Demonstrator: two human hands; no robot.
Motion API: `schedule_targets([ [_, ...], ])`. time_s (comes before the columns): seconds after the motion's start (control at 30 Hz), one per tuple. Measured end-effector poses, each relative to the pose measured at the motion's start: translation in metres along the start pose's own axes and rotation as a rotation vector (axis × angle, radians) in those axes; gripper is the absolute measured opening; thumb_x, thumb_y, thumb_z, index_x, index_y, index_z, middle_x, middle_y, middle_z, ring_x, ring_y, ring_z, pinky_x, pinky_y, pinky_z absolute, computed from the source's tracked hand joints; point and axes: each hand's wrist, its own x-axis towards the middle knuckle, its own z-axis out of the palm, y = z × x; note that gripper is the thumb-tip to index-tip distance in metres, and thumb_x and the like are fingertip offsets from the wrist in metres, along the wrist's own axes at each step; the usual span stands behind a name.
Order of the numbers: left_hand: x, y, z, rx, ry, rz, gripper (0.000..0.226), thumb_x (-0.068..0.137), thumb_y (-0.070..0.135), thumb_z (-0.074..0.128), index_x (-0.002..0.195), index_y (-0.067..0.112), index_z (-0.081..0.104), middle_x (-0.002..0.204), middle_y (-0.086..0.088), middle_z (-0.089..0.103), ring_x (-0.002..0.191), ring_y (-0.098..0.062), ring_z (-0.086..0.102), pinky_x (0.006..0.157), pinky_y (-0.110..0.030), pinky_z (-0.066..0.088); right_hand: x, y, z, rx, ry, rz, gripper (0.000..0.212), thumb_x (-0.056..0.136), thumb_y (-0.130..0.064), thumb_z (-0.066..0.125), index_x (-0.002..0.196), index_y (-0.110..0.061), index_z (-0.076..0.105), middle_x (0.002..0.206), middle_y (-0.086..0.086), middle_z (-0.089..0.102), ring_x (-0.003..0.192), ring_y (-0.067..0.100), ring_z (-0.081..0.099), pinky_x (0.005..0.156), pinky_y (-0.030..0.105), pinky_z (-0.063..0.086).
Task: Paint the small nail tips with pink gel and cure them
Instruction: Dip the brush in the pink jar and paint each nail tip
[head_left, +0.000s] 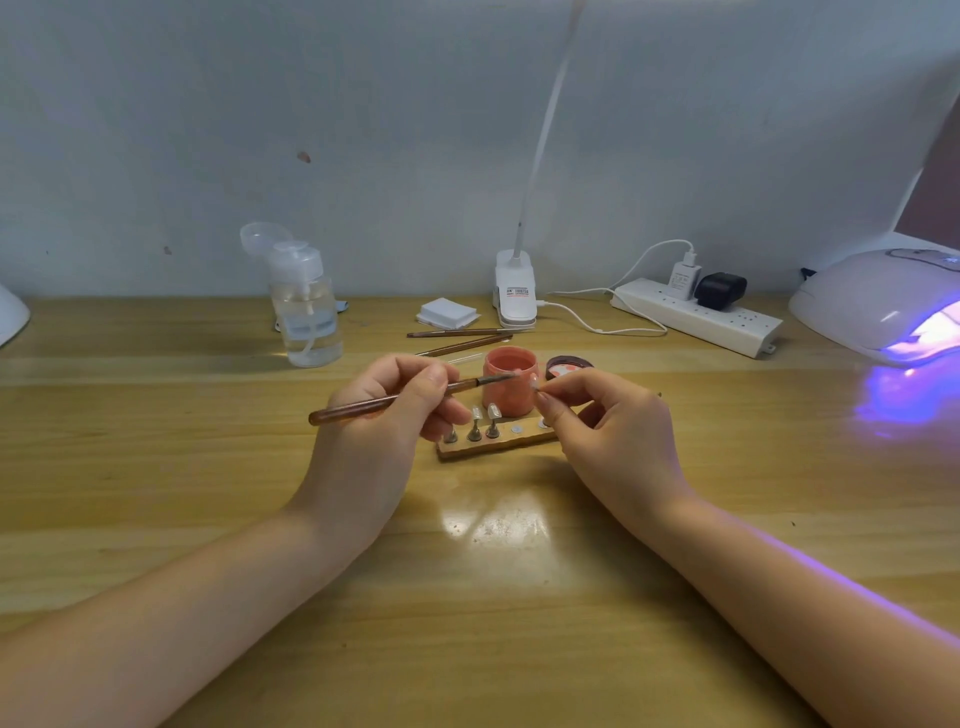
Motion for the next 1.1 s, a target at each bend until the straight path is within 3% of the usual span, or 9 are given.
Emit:
schedule_targets([
  [0.1,-0.006,0.002,0.002,0.11,-0.04,0.129,0.007,0.091,0.016,0.064,0.097,0.02,0.066,0.08,0.002,0.073,0.073,-0.004,0.066,0.064,-0.014,0.05,0.0,0.001,0.001,0.018,0.014,0.004,0.005,0.084,-0.019,0.072,0.088,-0.018,0.074,0.075,-0.01,0.069,0.058,0.012,0.058,0.061,0.03,0.05],
  [0.2,-0.011,0.001,0.004,0.176,-0.115,0.184,0.011,0.086,0.021,0.064,0.094,0.026,0.067,0.084,0.006,0.073,0.076,-0.003,0.066,0.064,-0.011,0.047,0.0,0.001,0.002,0.021,0.021,-0.003,0.004,0.084,-0.019,0.072,0.087,-0.018,0.074,0.074,-0.01,0.069,0.057,0.01,0.057,0.06,0.028,0.049],
  [0.3,-0.013,0.001,0.004,0.228,-0.144,0.19,0.009,0.083,0.021,0.062,0.087,0.026,0.068,0.079,0.003,0.073,0.074,-0.008,0.067,0.064,-0.017,0.05,-0.001,0.0,0.001,0.025,0.021,-0.001,0.003,0.084,-0.019,0.072,0.087,-0.018,0.074,0.074,-0.009,0.069,0.058,0.011,0.058,0.06,0.032,0.05],
  [0.43,-0.013,0.001,0.002,0.184,-0.114,0.206,0.007,0.082,0.016,0.058,0.082,0.016,0.065,0.071,0.001,0.07,0.069,-0.007,0.066,0.065,-0.016,0.05,-0.001,-0.001,0.001,0.026,0.009,-0.006,0.003,0.085,-0.019,0.071,0.087,-0.02,0.073,0.074,-0.008,0.069,0.059,0.015,0.058,0.062,0.039,0.051],
  [0.77,-0.014,0.001,0.001,0.256,-0.137,0.263,0.01,0.079,0.029,0.059,0.082,0.022,0.066,0.073,0.004,0.069,0.072,-0.012,0.064,0.067,-0.022,0.051,0.0,0.0,0.001,0.011,0.015,0.004,0.004,0.085,-0.019,0.072,0.088,-0.018,0.074,0.075,-0.008,0.069,0.06,0.015,0.059,0.064,0.039,0.052],
  [0.87,-0.013,0.002,0.003,0.218,-0.11,0.248,0.007,0.084,0.019,0.06,0.086,0.023,0.066,0.076,0.004,0.07,0.074,-0.011,0.066,0.067,-0.019,0.05,-0.001,0.001,0.002,0.004,0.025,0.002,0.003,0.084,-0.019,0.072,0.087,-0.018,0.074,0.075,-0.009,0.069,0.058,0.012,0.058,0.062,0.035,0.051],
  [0.93,-0.012,0.005,0.003,0.247,-0.155,0.231,0.008,0.082,0.018,0.06,0.082,0.021,0.067,0.073,0.004,0.07,0.07,-0.007,0.064,0.063,-0.017,0.048,0.0,0.001,0.002,0.004,0.034,0.003,0.002,0.084,-0.019,0.073,0.085,-0.019,0.074,0.074,-0.011,0.069,0.056,0.009,0.056,0.06,0.03,0.049],
  [1.0,-0.005,0.014,0.002,0.287,-0.181,0.238,0.008,0.075,0.017,0.06,0.073,0.02,0.067,0.064,0.002,0.067,0.062,-0.007,0.06,0.058,-0.022,0.047,0.0,0.001,0.003,0.014,0.045,0.009,0.002,0.084,-0.019,0.073,0.083,-0.021,0.073,0.072,-0.013,0.068,0.055,0.007,0.054,0.058,0.024,0.046],
  [1.1,0.025,0.029,-0.001,0.253,-0.056,0.199,0.012,0.073,0.01,0.056,0.068,0.016,0.065,0.054,0.003,0.063,0.056,-0.007,0.056,0.058,-0.023,0.047,0.0,0.001,0.003,0.015,0.032,0.008,0.002,0.084,-0.019,0.072,0.085,-0.019,0.073,0.074,-0.011,0.068,0.056,0.009,0.055,0.059,0.028,0.048],
])
